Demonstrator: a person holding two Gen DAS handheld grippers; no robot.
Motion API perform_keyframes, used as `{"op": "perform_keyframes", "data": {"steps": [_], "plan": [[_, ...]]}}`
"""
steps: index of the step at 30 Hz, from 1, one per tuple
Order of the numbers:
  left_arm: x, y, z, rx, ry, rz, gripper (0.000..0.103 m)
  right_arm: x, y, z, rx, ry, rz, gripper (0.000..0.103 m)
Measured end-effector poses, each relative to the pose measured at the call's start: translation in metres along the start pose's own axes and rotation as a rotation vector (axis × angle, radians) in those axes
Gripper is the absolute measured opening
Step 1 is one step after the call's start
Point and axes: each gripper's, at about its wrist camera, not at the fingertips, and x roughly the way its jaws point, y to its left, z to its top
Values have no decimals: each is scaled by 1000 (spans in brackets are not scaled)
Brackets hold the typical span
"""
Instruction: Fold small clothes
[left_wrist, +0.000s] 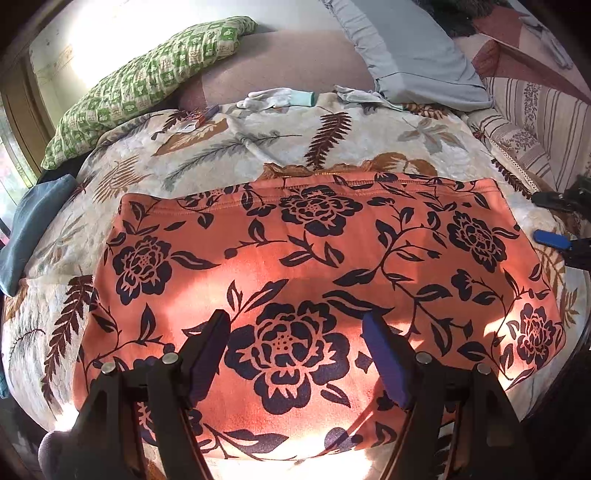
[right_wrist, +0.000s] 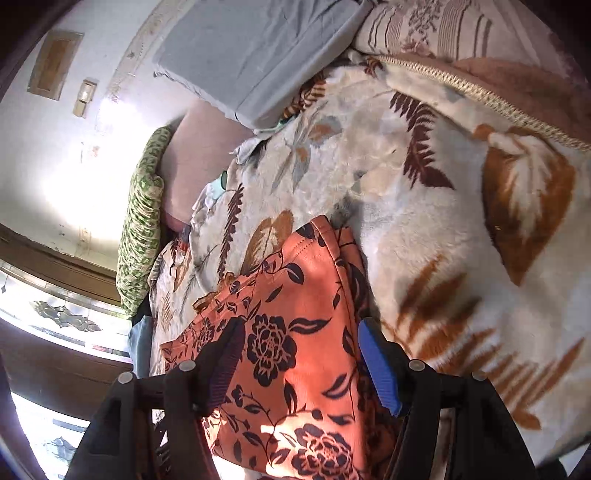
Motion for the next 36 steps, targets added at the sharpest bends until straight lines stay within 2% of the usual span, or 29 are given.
{"op": "perform_keyframes", "data": {"steps": [1,3,5,6,7,8,10,13,15,17,19,20,21,23,24,26,27,30,32,33,34,35,36], "plan": [[0,1,1,-2,0,1,75,13,-4,6,-4,28,-7,67],[0,4,3,-6,-8,3,75,36,-17,13,13,71,-96,67],[2,6,4,-9,-12,8,75,48,-29,12,45,98,-93,66],[4,7,5,-10,-11,11,75,46,-26,12,40,96,-86,60],[7,8,5,-15,-7,12,75,46,-18,11,10,116,-63,23],[10,8,5,-19,2,8,75,44,-8,9,-38,123,-65,14],[13,10,4,-23,13,7,75,46,4,7,-109,118,-130,13],[10,12,1,-19,5,8,75,62,-12,9,-127,118,-257,13],[9,16,0,-17,-4,24,75,59,-12,6,-116,100,-254,12],[14,20,0,-42,19,20,75,46,7,3,-183,45,-266,11],[17,22,0,-63,48,9,75,53,-3,5,-158,54,-291,11],[15,22,-1,-55,45,10,75,61,-21,7,-73,94,-265,13],[12,21,-3,-40,36,22,75,57,-29,9,-23,88,-225,13],[9,21,-5,-28,30,45,75,43,-15,8,-49,76,-227,29],[10,22,-4,-33,38,44,75,35,-6,6,-84,63,-251,34],[8,24,-5,-53,40,32,75,14,14,-1,-148,-1,-301,52],[7,24,-6,-54,39,29,75,3,24,-5,-172,-34,-292,53],[4,22,-7,-41,39,37,75,-17,54,-15,-211,-69,-182,57],[1,23,-8,-44,33,35,75,-10,67,-23,-228,-33,-86,68],[-2,24,-9,-46,30,35,75,0,65,-26,-228,-6,-55,69],[-4,26,-9,-49,25,37,75,17,60,-29,-217,28,-60,69],[-6,27,-10,-50,21,40,75,36,46,-31,-184,72,-120,69],[-9,30,-10,-48,17,45,75,57,28,-34,-126,121,-226,66]]}}
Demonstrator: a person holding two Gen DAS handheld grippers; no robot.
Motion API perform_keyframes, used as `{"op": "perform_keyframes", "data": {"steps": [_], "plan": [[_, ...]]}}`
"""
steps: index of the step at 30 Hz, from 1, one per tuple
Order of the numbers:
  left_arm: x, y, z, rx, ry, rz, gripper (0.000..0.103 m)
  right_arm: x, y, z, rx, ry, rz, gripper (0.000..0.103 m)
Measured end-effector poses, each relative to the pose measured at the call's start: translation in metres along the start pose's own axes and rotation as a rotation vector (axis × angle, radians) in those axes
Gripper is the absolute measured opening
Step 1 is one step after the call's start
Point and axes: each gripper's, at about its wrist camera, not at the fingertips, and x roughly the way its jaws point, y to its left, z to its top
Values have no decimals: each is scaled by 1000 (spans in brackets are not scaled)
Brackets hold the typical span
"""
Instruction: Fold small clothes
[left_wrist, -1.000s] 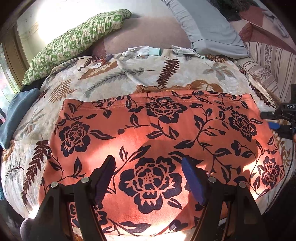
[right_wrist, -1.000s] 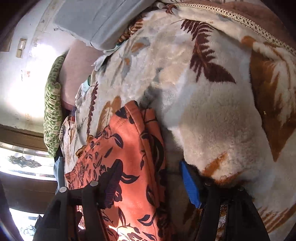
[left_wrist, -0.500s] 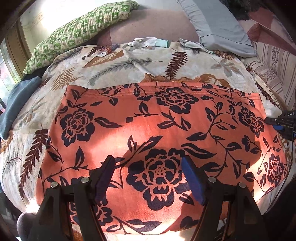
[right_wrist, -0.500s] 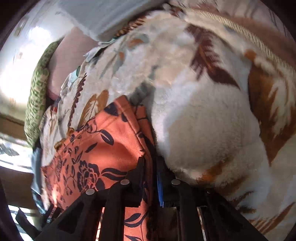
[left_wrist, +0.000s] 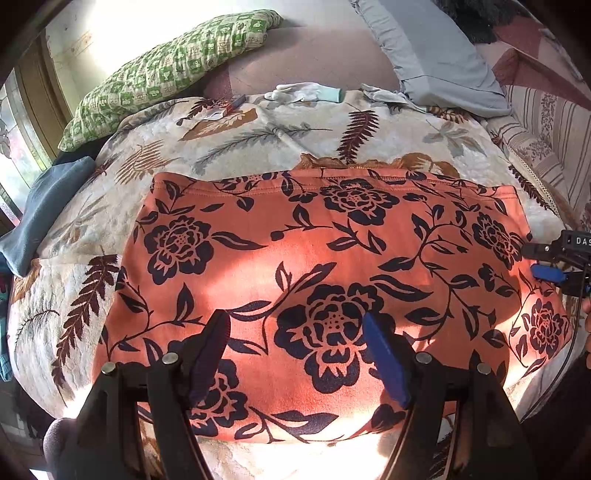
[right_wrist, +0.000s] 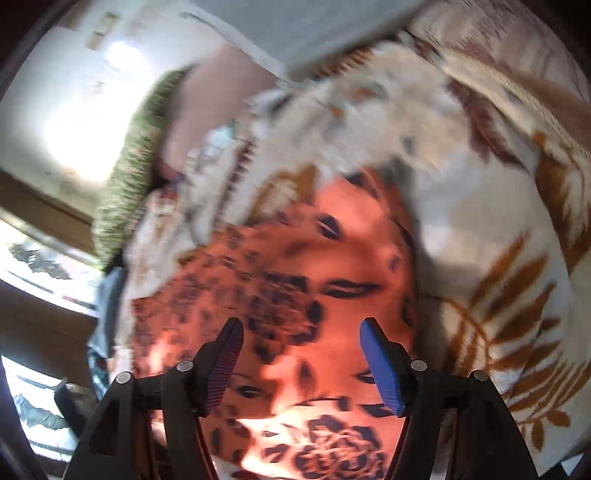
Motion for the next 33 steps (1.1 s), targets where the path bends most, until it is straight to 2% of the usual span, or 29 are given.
{"op": "perform_keyframes", "data": {"steps": [1,2,4,6,7,8,10,11,16,19,25,27,30,33], "plan": [[-2,3,-1,0,-9,10,75,7,-10,-3,42,-3,-2,60],[-3,6,0,-6,-17,22,75,-4,-10,-5,54,-44,28,60],[-1,11,1,-33,-4,29,75,-19,2,-5,37,-61,71,61],[-1,15,1,-59,-4,20,75,-30,13,-4,-20,-103,79,66],[-2,16,1,-61,-8,22,75,-29,14,-4,-34,-117,68,73],[-4,15,1,-57,-13,24,75,-22,10,-3,-28,-108,43,76],[-10,17,1,-41,-31,34,75,2,-12,-2,37,-28,-24,76],[-13,18,2,-42,-46,45,75,2,-19,-4,65,-31,-48,75],[-14,29,5,-98,-41,37,75,-25,-3,-10,32,-85,7,75],[-15,30,6,-94,-46,44,75,-39,5,-20,-7,-115,-15,75],[-20,29,6,-98,-55,51,75,-55,10,-41,-21,-141,21,75],[-21,29,6,-99,-58,50,75,-50,13,-48,-49,-124,41,75],[-26,29,6,-96,-66,53,75,-21,1,-56,-23,-41,28,75],[-30,32,6,-100,-77,62,75,-21,1,-57,-15,-58,33,75]]}}
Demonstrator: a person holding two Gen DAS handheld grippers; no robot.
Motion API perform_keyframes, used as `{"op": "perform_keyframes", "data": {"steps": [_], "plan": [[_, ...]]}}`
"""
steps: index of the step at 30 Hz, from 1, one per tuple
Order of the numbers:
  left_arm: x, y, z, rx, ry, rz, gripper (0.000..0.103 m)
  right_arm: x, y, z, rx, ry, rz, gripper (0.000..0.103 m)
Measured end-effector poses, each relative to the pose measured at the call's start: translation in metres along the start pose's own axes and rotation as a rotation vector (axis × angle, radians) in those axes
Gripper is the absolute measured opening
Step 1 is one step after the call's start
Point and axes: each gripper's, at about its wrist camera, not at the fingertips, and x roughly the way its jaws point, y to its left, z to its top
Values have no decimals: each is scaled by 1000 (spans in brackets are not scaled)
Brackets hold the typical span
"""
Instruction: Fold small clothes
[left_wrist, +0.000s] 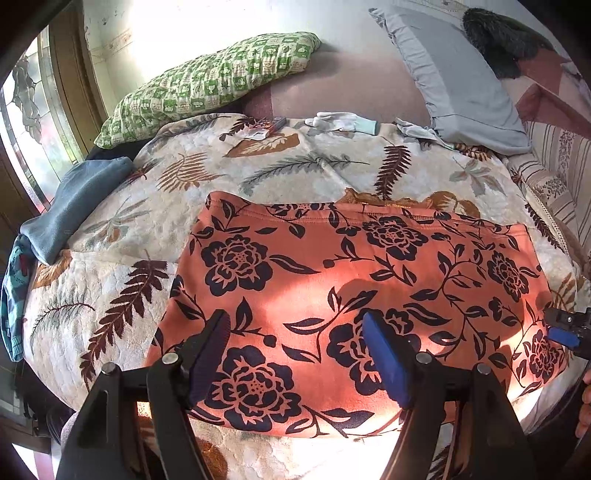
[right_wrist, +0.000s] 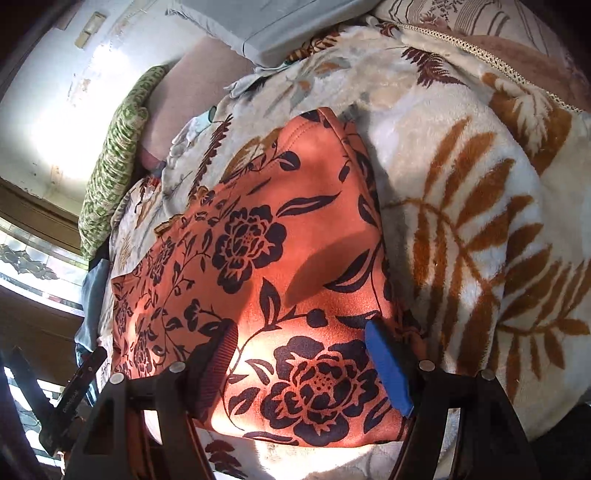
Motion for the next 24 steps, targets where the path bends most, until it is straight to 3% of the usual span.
{"op": "perform_keyframes", "data": {"steps": [2,5,8,9,14,18,21,24], "plan": [[-2,3,0,-11,-4,-2,75,-8,8,2,-3,-8,-10,75],[-5,6,1,-23,-11,0,75,-19,16,0,-36,-26,45,75],[-9,6,2,-17,-18,-4,75,1,2,-4,-21,29,-16,76],[-11,5,1,-10,-24,1,75,5,-5,-5,1,34,9,76],[-6,5,-2,-25,-7,-8,75,-31,8,-8,13,-33,52,75],[9,-4,-9,-7,38,-22,75,-50,-12,-34,162,7,163,76],[22,-13,-17,17,77,-28,75,-41,-33,-64,294,89,173,76],[28,-18,-25,43,99,-23,75,-31,-44,-73,347,105,155,76]]}}
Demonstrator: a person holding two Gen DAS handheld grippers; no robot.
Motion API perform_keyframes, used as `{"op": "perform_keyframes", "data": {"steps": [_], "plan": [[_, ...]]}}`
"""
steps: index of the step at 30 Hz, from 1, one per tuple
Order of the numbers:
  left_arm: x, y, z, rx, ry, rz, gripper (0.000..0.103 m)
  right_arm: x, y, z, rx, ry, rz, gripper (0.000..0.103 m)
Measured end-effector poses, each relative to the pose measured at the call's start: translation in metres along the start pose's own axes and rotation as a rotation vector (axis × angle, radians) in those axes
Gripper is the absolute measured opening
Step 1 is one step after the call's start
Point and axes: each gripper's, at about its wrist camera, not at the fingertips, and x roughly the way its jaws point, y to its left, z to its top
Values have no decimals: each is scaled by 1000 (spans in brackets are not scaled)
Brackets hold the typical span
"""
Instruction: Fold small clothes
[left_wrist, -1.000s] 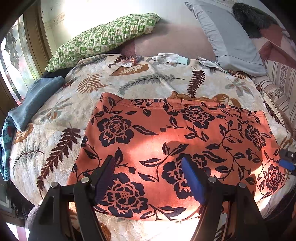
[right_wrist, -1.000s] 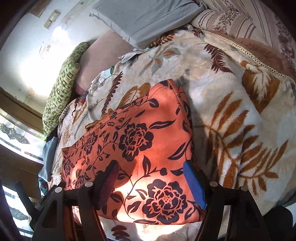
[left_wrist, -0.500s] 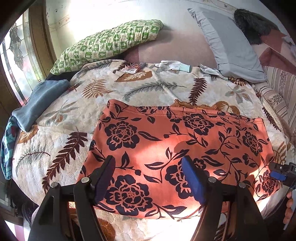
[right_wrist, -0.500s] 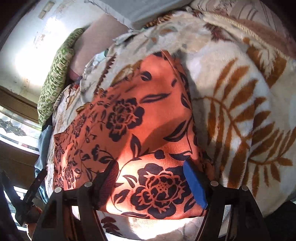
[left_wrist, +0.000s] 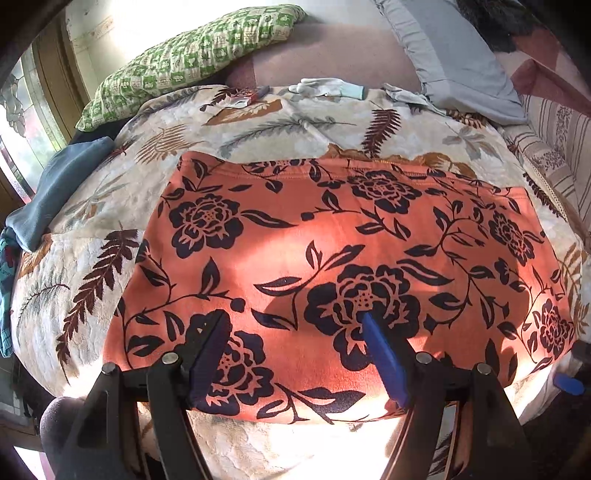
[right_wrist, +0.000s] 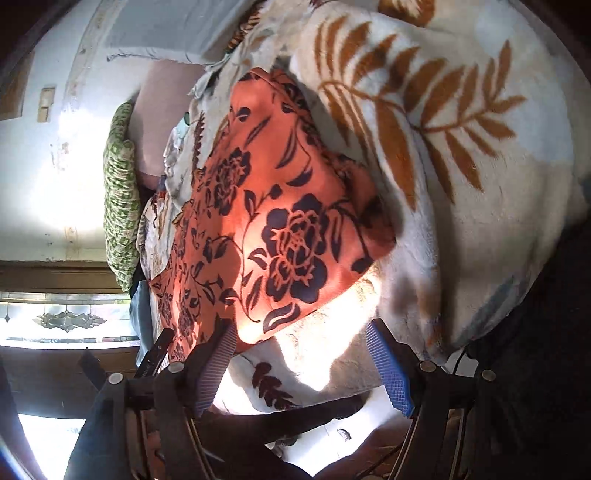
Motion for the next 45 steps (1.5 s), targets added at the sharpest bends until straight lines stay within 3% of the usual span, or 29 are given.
{"op": "perform_keyframes", "data": {"steps": [6,9,10,12,13,14,16,17,18,19,20,21,22,24,25,28,32,37,40,43,45], "plan": [[1,4,-1,-13,-24,-4,75,2,-10,27,69,-88,20,77],[31,-4,-9,65,66,54,81,4,-15,37,104,-104,60,78],[35,-5,-13,72,61,58,83,5,-13,40,82,-108,55,76],[28,-6,-12,82,42,63,83,6,-9,44,47,-108,17,59],[22,-4,-9,70,33,56,83,5,-5,44,28,-112,-2,38],[11,0,-7,46,-9,44,83,3,-1,43,12,-119,-7,36],[-9,5,-4,22,-102,33,83,-2,7,42,-25,-134,-6,36],[-10,5,-3,28,-105,37,83,-1,10,43,-40,-132,-23,37],[-1,1,-3,51,-71,31,83,2,10,44,-41,-123,-54,44],[17,-4,-6,99,12,35,83,7,6,46,-30,-112,-75,70],[38,-9,-12,151,101,47,84,12,4,47,-25,-115,-47,74],[36,-8,-15,148,39,47,86,14,5,48,-26,-127,-46,74],[30,-6,-16,140,27,34,83,16,10,49,-41,-133,-58,74],[15,4,-11,87,16,-30,73,15,30,48,-125,-155,-94,34],[5,13,-8,51,-19,-44,73,12,42,46,-163,-160,-102,20],[-33,50,-2,-73,-142,-29,73,-3,94,33,-323,-218,-126,19],[-81,121,-1,-270,-274,19,73,-10,187,-2,-534,-237,-61,19],[-114,209,-19,-454,-354,153,73,30,291,-70,-760,-124,70,19],[-118,249,-37,-546,-346,196,73,81,331,-112,-846,-11,106,19],[-110,272,-50,-597,-304,215,73,152,346,-147,-874,143,105,23],[-105,276,-56,-615,-275,204,73,213,342,-168,-926,270,34,51]]}}
